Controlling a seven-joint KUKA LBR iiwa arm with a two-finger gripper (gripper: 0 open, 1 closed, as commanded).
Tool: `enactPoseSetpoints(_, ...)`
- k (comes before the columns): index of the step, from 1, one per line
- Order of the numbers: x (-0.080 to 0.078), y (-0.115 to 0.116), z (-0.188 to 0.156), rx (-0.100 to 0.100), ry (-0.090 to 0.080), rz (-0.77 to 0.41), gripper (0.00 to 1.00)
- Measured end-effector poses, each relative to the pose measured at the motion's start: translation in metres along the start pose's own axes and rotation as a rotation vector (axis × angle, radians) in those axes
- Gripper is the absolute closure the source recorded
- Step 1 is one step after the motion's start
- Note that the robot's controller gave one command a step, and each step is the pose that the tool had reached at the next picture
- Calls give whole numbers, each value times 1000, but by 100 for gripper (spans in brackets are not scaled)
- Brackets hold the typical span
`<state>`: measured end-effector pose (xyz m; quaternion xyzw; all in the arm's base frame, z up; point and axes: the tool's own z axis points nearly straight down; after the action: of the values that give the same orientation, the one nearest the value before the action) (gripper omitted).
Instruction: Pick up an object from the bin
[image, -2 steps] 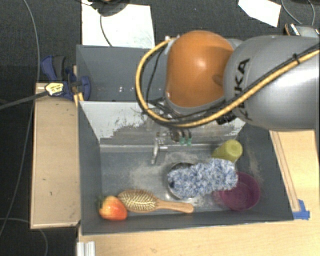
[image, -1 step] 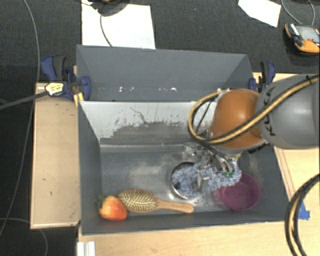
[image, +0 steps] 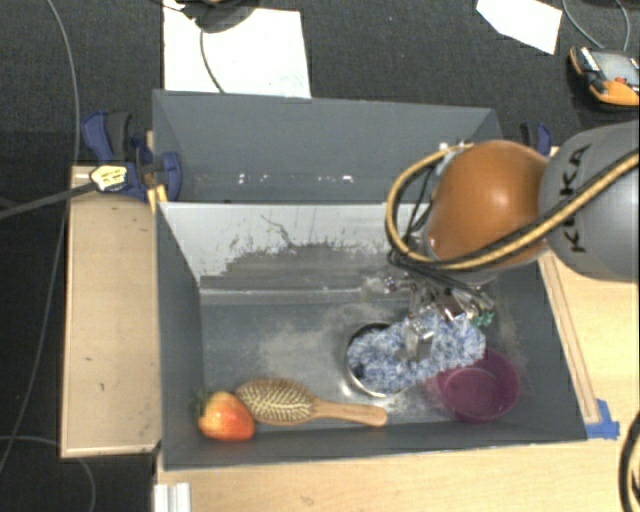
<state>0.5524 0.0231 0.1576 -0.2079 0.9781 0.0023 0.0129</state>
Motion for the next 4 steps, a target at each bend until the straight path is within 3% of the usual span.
enactPoseSetpoints(1,20,-28,88,-2,29,245,0)
enactPoseSetpoints(2,36,-41,86,-3,1,-270,0)
enactPoseSetpoints(3,20,-29,86,-2,17,233,100)
enactPoseSetpoints(4,20,-29,86,-2,17,234,100)
